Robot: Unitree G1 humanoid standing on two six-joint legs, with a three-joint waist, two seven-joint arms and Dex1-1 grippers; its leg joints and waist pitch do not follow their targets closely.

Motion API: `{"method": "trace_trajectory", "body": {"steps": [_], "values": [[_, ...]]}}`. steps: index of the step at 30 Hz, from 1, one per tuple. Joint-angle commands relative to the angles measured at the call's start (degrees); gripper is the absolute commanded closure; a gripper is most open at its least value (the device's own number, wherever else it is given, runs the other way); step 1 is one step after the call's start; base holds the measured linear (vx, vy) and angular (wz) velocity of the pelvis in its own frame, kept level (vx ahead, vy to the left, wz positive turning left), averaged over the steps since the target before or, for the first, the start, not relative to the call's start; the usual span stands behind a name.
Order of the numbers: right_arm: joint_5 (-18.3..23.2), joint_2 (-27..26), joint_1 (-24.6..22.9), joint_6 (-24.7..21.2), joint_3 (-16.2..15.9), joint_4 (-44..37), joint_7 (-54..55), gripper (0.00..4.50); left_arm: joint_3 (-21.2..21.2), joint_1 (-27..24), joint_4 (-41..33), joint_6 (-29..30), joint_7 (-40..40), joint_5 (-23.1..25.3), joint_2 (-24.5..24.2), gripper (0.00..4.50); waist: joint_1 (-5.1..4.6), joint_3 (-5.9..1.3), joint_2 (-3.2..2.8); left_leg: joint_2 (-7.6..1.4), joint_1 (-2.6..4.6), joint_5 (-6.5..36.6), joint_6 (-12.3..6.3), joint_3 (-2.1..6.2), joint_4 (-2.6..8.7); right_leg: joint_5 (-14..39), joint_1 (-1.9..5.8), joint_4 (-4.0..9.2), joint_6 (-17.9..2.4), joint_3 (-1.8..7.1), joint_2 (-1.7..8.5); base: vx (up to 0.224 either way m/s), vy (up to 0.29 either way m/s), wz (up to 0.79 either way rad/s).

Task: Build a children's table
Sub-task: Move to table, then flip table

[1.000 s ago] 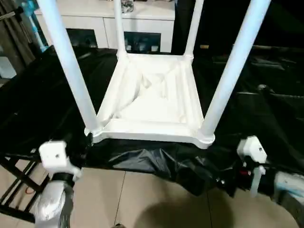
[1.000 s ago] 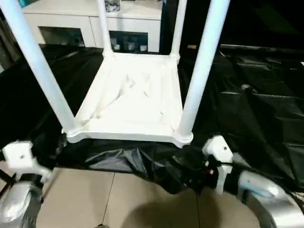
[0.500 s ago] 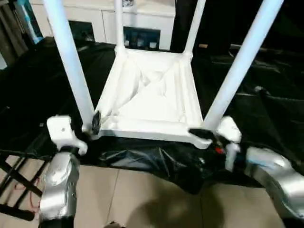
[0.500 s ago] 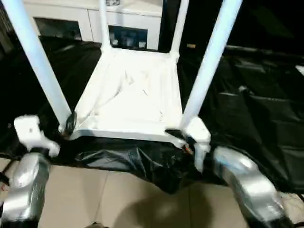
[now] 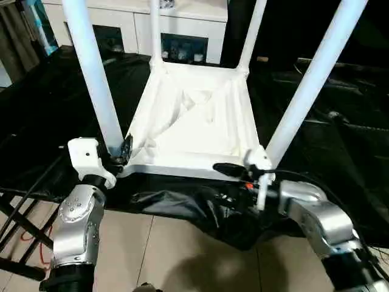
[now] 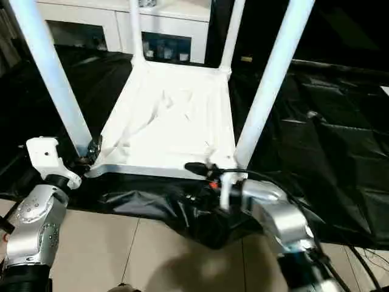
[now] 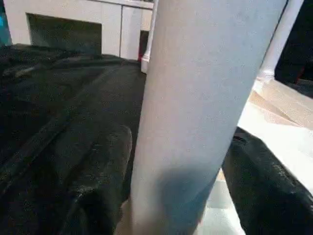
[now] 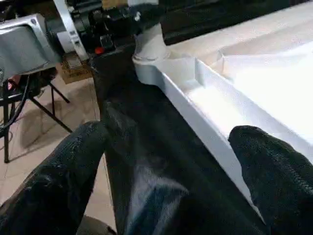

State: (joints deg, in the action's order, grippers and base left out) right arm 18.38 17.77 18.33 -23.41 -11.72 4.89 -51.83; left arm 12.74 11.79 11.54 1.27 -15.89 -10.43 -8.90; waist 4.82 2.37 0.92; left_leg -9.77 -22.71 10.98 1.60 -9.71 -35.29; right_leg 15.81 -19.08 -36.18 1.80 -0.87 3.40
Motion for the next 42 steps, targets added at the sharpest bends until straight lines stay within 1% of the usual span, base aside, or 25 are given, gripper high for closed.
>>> {"method": "trace_trajectory", "body": {"steps": [1, 4, 6, 11, 14, 16, 17, 18, 20, 21, 22, 25, 27, 28, 29, 30, 31, 32, 33, 34, 35, 37, 38, 40, 42], "values": [[-0.1, 0.1, 0.82, 0.74, -0.45, 0.76, -0.85, 0.0, -0.14, -0.18, -0.1, 1.42, 0.26, -0.66, -0.33, 1.69, 0.22, -3.17, -0.94, -3.83, 2.14, 7.75, 1.22, 1.81, 4.94, -15.21, 0.61, 3.01, -12.59, 1.54, 4.61, 0.0, 0.0, 0.0], [0.18, 0.06, 0.76, 0.54, -0.56, 0.63, -1.25, 0.0, -0.21, -0.32, -0.22, 2.06, -0.08, -1.01, -0.41, 1.84, 0.54, -3.17, -0.89, -3.81, 2.07, 7.82, 1.44, 1.83, 5.03, -15.54, 0.64, 2.95, -12.22, 1.52, 4.58, 0.0, 0.0, 0.0], [0.07, -0.09, 0.84, 1.08, -0.79, 1.17, -1.72, 0.0, -0.34, -0.33, -0.2, 2.83, -0.53, -1.34, -0.49, 2.06, 0.48, -3.14, -0.89, -3.82, 2.06, 8.33, 1.65, 1.89, 5.12, -14.82, 0.64, 3.02, -12.04, 1.5, 4.59, 0.0, 0.0, 0.0], [-0.29, -0.23, 0.33, 1.71, -1.22, 1.3, -2.22, 0.0, 0.59, 0.52, 0.37, 4.65, -1.13, -4.32, 0.51, 2.28, 0.41, -3.06, -0.88, -3.83, 2.11, 9.77, 2.09, 1.88, 5.25, -12.43, 0.54, 3.23, -11.98, 1.58, 4.66, 0.0, 0.0, 0.0], [-0.56, -0.31, -0.34, 1.86, -1.28, 0.56, -2.11, 0.0, 2.05, 2.03, 0.48, 7.11, -0.82, -8.49, 2.4, 2.3, 0.46, -2.99, -1.14, -3.76, 2.07, 9.88, 2.17, 1.85, 5.3, -11.85, 0.47, 3.27, -12.19, 1.65, 4.64, 0.0, 0.0, 0.0], [-0.56, -0.36, -0.64, 1.79, -1.19, 0.04, -1.87, 0.0, 3.12, 2.86, 0.21, 8.5, 0.02, -10.74, 3.72, 2.3, 0.51, -2.88, -0.97, -3.81, 2.13, 10.63, 2.19, 1.78, 5.35, -10.56, 0.4, 3.46, -12.42, 1.69, 4.71, 0.0, 0.0, 0.0], [-0.42, -0.42, -1.0, 1.61, -1.1, -0.65, -1.6, 0.0, 3.8, 3.5, -0.04, 9.7, 0.65, -12.47, 4.79, 2.3, 0.54, -2.91, -1.62, -3.76, 2.05, 10.65, 2.34, 1.85, 5.32, -10.32, 0.45, 3.31, -12.47, 1.7, 4.77, 0.0, 0.0, 0.0], [-0.29, -0.45, -1.27, 1.48, -1.04, -1.16, -1.44, 0.0, 4.18, 3.87, -0.25, 10.49, 1.03, -13.54, 5.5, 2.3, 0.56, -2.84, -1.2, -3.82, 2.09, 10.73, 2.2, 1.73, 5.3, -9.86, 0.46, 3.5, -12.62, 1.77, 4.76, 0.0, 0.0, 0.0], [1.46, -0.84, -2.48, -0.17, -0.28, -3.07, -0.89, 0.0, 5.5, 5.11, -0.88, 12.72, 2.48, -17.46, 8.34, 2.3, 0.8, -2.6, -1.58, -3.76, 1.96, 10.76, 1.35, 1.56, 5.23, -6.99, 0.39, 3.73, -12.93, 1.93, 4.98, 0.0, 0.0, 0.0], [1.84, -0.81, -2.78, -0.53, -0.16, -3.42, -0.88, 0.0, 5.69, 5.33, -1.07, 13.34, 3.13, -18.27, 9.08, 2.3, 0.85, -2.53, -1.5, -3.81, 1.93, 10.93, 1.1, 1.51, 5.31, -6.08, 0.36, 3.93, -12.99, 1.95, 4.98, 0.0, 0.0, 0.0], [1.98, -0.78, -3.11, -0.69, -0.1, -3.7, -0.74, 0.0, 5.73, 5.45, -1.31, 13.98, 3.62, -18.93, 9.69, 2.3, 1.01, -2.57, -1.98, -3.77, 1.88, 10.84, 0.93, 1.55, 5.19, -4.9, 0.33, 3.86, -13.31, 1.96, 5.06, 0.0, 0.0, 0.0], [1.41, -1.31, -3.87, -1.22, 0.62, -3.72, 1.49, 0.0, 5.96, 6.0, -2.12, 15.64, 4.86, -20.24, 11.49, 2.3, 0.89, -2.53, -1.9, -3.7, 1.65, 10.23, 0.86, 1.48, 5.22, -2.89, 0.27, 4.14, -13.45, 2.0, 4.99, 0.0, 0.0, 0.0], [0.39, -2.61, -3.5, -1.81, 2.05, -1.86, 5.25, 0.0, 5.22, 6.24, -2.98, 16.47, 4.93, -20.09, 12.47, 2.3, 0.71, -2.7, -2.08, -3.74, 1.57, 8.6, 0.8, 1.54, 5.16, -5.06, 0.27, 3.95, -13.16, 1.96, 4.75, 0.0, 0.0, 0.0], [-0.01, -5.14, -2.47, -2.27, 4.89, 0.99, 10.99, 0.0, 4.5, 6.28, -3.89, 17.62, 4.79, -19.61, 13.55, 2.3, 0.66, -2.88, -2.04, -3.65, 1.59, 7.05, 0.48, 1.51, 4.98, -7.21, 0.27, 3.76, -13.09, 1.92, 4.73, 0.0, 0.0, 0.0], [-0.01, -5.14, -2.47, -2.27, 4.89, 0.99, 10.99, 0.0, 4.5, 6.28, -3.89, 17.62, 4.79, -19.61, 13.55, 2.31, 0.56, -3.08, -2.08, -3.5, 1.52, 5.45, 0.16, 1.44, 4.82, -9.12, 0.2, 3.57, -13.37, 1.86, 4.67, 0.0, 0.0, 0.0], [0.53, -7.67, -1.26, -2.0, 7.77, 3.49, 16.0, 0.0, 4.13, 6.22, -4.5, 18.04, 5.14, -19.37, 14.34, 2.33, 0.72, -3.38, -2.07, -3.54, 1.58, 4.08, -0.04, 1.48, 4.58, -10.97, 0.36, 3.39, -13.36, 1.8, 4.67, 0.0, 0.0, 0.0], [2.94, -10.42, 0.1, -2.14, 11.17, 5.72, 19.85, 0.0, 3.55, 6.03, -5.0, 18.2, 5.32, -19.06, 14.77, 2.33, 0.64, -3.6, -2.25, -3.39, 1.32, 1.86, -0.84, 1.39, 4.39, -14.94, 0.12, 2.94, -13.66, 1.77, 4.55, 0.0, 0.0, 0.0], [3.82, -11.65, 0.97, -2.09, 12.87, 7.08, 22.24, 0.0, 3.32, 5.94, -5.16, 18.24, 5.38, -18.94, 14.88, 2.34, 0.68, -3.7, -2.18, -3.29, 1.3, 1.0, -1.59, 1.3, 4.19, -17.17, 0.04, 2.78, -13.7, 1.67, 4.35, 0.0, 0.0, 0.0], [3.82, -11.65, 0.97, -2.09, 12.87, 7.08, 22.24, 0.0, 3.32, 5.94, -5.16, 18.24, 5.38, -18.94, 14.88, 2.34, 0.69, -3.66, -2.15, -3.27, 1.25, 0.9, -1.9, 1.26, 4.19, -17.63, 0.06, 2.75, -13.74, 1.64, 4.37, 0.0, 0.0, 0.0], [4.33, -12.6, 1.85, -1.95, 14.33, 8.43, 24.86, 0.0, 3.25, 5.9, -5.31, 18.37, 5.61, -19.08, 14.97, 2.34, 0.88, -3.6, -2.32, -3.41, 1.35, 1.31, -2.09, 1.25, 4.22, -17.29, 0.0, 2.85, -13.21, 1.55, 4.25, 0.0, 0.0, 0.0], [5.36, -13.41, 2.75, -1.78, 15.76, 9.79, 26.53, 0.0, 3.3, 5.96, -5.31, 18.42, 5.84, -19.27, 15.07, 2.34, 0.79, -3.52, -2.18, -3.39, 1.23, 1.56, -2.08, 1.21, 4.27, -17.24, 0.06, 2.82, -13.08, 1.61, 4.31, 0.0, 0.0, 0.0], [11.53, -16.06, 6.13, -1.15, 20.56, 14.15, 27.83, 0.0, 3.26, 6.21, -5.47, 18.89, 6.7, -20.08, 14.99, 2.34, 0.77, -3.49, -2.31, -3.39, 1.29, 3.63, -1.45, 1.15, 4.52, -14.31, 0.09, 3.01, -13.12, 1.61, 4.56, 0.0, 0.0, 0.0], [11.89, -16.21, 6.32, -1.16, 20.81, 14.34, 27.73, 0.0, 3.27, 6.22, -5.5, 18.94, 6.73, -20.09, 15.0, 2.34, 0.85, -3.52, -2.57, -3.42, 1.33, 3.91, -1.28, 1.13, 4.51, -13.95, 0.06, 3.03, -12.98, 1.62, 4.56, 0.0, 0.0, 0.0], [14.39, -17.12, 7.72, -1.37, 22.25, 15.69, 26.04, 0.0, 3.43, 6.3, -5.61, 19.21, 6.89, -20.04, 15.09, 2.34, 0.95, -3.57, -2.4, -3.5, 1.29, 2.64, -1.4, 1.15, 4.45, -15.54, 0.19, 2.89, -12.21, 1.55, 4.41, 0.0, 0.0, 0.0], [15.65, -18.18, 9.74, -1.38, 24.02, 17.75, 24.43, 0.0, 3.44, 6.25, -5.96, 19.57, 6.99, -19.75, 15.32, 2.34, 0.83, -3.61, -2.24, -3.43, 1.18, 2.68, -1.76, 1.05, 4.45, -16.13, 0.23, 2.84, -12.33, 1.5, 4.48, 0.0, 0.0, 0.0]]}}
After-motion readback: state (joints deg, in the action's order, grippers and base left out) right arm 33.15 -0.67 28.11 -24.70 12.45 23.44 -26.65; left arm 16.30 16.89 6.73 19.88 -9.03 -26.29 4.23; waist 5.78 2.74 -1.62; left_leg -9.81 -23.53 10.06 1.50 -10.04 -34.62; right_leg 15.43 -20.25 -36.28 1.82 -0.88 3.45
